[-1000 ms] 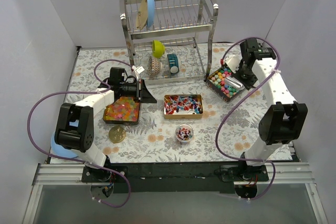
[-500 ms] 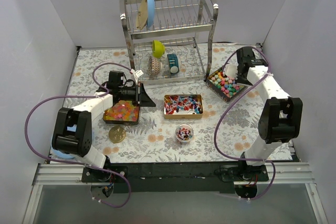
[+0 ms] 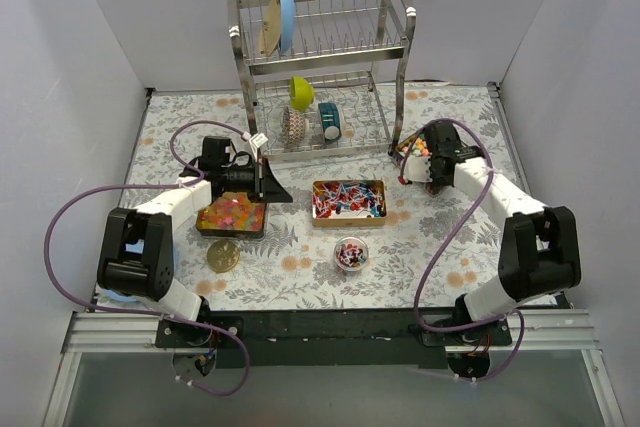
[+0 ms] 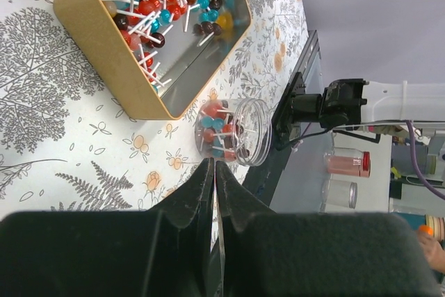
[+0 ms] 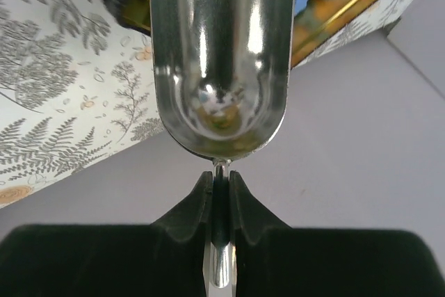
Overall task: Pack the candies
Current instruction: Move the storage box to the center of the board, then scoop the fake candies from the storage box.
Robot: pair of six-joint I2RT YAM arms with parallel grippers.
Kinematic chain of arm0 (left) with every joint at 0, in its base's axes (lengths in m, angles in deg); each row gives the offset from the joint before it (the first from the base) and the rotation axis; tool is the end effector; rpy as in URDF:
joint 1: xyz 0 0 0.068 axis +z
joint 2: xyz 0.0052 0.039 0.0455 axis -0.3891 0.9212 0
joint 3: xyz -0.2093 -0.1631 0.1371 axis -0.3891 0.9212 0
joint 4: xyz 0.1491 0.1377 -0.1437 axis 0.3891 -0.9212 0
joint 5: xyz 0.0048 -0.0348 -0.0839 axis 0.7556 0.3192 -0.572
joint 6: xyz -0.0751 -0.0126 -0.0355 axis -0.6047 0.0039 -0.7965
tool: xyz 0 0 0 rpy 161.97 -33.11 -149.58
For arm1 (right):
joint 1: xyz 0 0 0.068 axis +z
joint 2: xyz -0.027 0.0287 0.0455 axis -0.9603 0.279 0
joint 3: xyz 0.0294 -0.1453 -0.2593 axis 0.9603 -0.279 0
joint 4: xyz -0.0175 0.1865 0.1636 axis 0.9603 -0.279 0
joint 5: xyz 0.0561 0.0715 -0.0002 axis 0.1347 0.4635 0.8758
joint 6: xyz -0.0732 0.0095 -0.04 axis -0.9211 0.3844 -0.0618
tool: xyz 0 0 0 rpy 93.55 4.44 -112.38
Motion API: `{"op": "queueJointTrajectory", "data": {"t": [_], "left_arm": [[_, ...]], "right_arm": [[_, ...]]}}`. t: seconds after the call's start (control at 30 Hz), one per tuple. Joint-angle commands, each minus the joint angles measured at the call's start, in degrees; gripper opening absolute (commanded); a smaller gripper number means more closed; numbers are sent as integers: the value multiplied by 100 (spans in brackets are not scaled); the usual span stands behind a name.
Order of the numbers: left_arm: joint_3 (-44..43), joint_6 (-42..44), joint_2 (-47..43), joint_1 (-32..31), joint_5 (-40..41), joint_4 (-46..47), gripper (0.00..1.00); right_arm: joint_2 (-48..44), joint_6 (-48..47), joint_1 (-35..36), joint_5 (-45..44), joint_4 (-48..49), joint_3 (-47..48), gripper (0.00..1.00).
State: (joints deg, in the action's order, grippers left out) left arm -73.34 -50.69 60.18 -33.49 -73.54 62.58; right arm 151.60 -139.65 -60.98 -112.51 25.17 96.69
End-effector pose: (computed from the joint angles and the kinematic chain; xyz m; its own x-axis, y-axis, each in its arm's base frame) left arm 0.2860 -0.1182 0.2235 -0.9475 -0.2539 0.1943 -0.2735 0.3293 -0.9038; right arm 0.3182 0.0349 0.2380 -0.1650 -0.9198 0.3559 -0.8181 -0.0740 -0.5704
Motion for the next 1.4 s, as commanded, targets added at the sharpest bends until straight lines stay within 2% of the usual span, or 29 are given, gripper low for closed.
{"op": "queueJointTrajectory", "data": {"t": [0.0, 0.17, 0.4, 0.57, 0.63, 0.77, 0.87, 1.13, 1.17, 1.37], "left_arm": [[67, 135, -361, 101, 66, -27, 5], [146, 171, -422, 171, 110, -35, 5], [295, 206, -554, 215, 154, -27, 5], [348, 197, -651, 242, 154, -27, 6], [366, 197, -686, 242, 154, -27, 6], [506, 119, -774, 242, 137, 70, 6], [585, 48, -827, 250, 145, 237, 7], [489, -22, -932, 312, 145, 263, 9], [463, -31, -932, 321, 163, 246, 9], [462, -5, -1046, 382, 347, 123, 12]], "right_arm": [[-497, -1049, 326, -54, -123, -262, 1], [-707, -751, 774, 34, -589, -280, 1], [-884, 128, 1661, 25, -1485, -227, 1], [-884, 454, 1724, -141, -1627, -228, 1], [-901, 367, 1514, -116, -1688, 104, 1], [-910, -641, 1048, -195, -1688, 686, 1], [-858, -1415, 740, -335, -1452, 783, 1], [-770, -3227, 467, -722, 41, 72, 1], [-717, -3359, 450, -740, 417, 10, 1], [-217, -3781, 441, -1055, 780, 107, 1]]}}
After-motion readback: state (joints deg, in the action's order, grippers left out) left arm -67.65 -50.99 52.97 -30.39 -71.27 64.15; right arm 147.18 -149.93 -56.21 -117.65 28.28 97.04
